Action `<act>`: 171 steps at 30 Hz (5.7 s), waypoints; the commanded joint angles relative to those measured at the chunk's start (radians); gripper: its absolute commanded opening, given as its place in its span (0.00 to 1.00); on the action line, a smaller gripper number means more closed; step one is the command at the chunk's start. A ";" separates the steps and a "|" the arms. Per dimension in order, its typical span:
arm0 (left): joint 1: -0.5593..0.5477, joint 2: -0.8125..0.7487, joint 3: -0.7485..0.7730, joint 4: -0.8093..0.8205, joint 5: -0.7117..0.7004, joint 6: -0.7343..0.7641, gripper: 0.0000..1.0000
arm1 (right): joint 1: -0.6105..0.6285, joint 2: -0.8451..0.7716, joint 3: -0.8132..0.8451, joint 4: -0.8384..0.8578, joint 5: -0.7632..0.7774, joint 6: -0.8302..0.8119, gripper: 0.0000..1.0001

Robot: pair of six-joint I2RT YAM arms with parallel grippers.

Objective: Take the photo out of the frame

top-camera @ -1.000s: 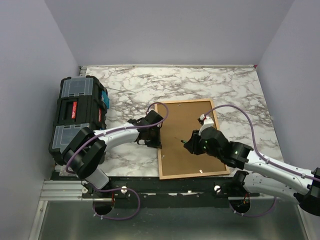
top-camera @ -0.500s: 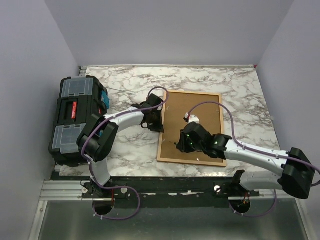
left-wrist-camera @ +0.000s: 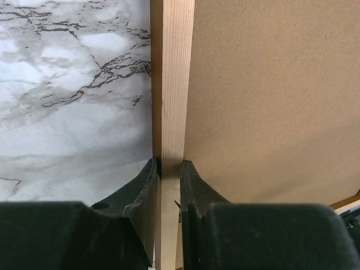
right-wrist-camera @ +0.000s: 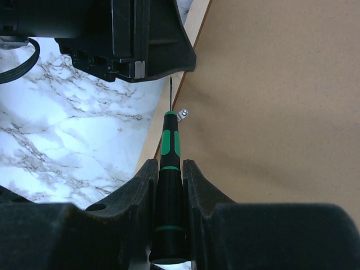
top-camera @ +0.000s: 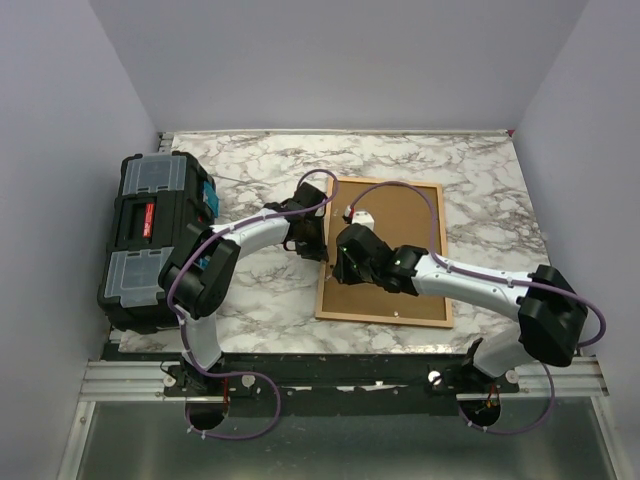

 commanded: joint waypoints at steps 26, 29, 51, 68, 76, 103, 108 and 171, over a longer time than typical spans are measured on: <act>0.011 0.012 -0.024 0.029 0.009 -0.002 0.00 | 0.003 -0.004 -0.044 -0.032 -0.072 -0.021 0.00; 0.011 0.019 -0.019 0.029 0.010 -0.003 0.00 | 0.020 -0.005 -0.045 -0.060 -0.077 -0.012 0.00; 0.015 0.025 -0.018 0.023 0.005 0.003 0.00 | 0.086 0.004 -0.049 -0.225 0.011 0.042 0.00; 0.017 0.008 -0.003 0.029 0.004 0.045 0.18 | 0.110 -0.237 -0.050 -0.190 0.040 0.038 0.00; 0.012 -0.137 -0.057 0.004 -0.008 0.095 0.68 | 0.092 -0.349 -0.042 -0.387 0.273 0.017 0.00; -0.163 -0.075 -0.065 -0.162 -0.206 0.263 0.00 | 0.078 -0.515 -0.118 -0.379 0.237 0.030 0.00; -0.159 0.069 0.193 -0.356 -0.423 0.371 0.00 | 0.078 -0.504 -0.099 -0.380 0.223 0.023 0.00; -0.183 -0.081 -0.205 -0.034 -0.223 -0.999 0.34 | 0.076 -0.533 -0.117 -0.374 0.267 0.036 0.00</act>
